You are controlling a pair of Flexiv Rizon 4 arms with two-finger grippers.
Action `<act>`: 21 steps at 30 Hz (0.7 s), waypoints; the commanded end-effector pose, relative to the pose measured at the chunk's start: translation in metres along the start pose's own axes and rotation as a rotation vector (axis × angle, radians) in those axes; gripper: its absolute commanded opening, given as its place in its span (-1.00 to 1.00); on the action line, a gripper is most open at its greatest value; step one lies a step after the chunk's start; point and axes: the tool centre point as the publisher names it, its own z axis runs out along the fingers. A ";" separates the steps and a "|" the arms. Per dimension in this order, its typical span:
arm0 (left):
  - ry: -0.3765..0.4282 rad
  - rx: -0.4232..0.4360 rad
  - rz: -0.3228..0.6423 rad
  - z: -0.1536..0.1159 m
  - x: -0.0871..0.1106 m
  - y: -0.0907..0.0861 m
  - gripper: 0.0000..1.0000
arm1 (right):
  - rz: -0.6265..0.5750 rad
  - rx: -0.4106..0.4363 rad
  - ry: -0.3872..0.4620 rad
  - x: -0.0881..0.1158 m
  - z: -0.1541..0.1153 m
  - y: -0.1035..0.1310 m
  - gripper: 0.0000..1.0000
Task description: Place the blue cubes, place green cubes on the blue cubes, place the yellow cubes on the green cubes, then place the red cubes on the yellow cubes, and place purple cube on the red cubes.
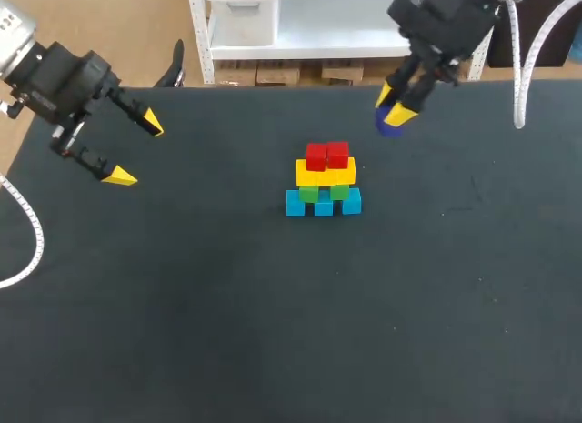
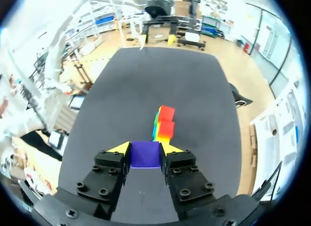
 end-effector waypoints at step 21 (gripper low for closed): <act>-0.001 -0.001 0.003 0.000 0.001 0.000 1.00 | 0.059 0.578 -0.019 -0.026 0.055 -0.019 -1.00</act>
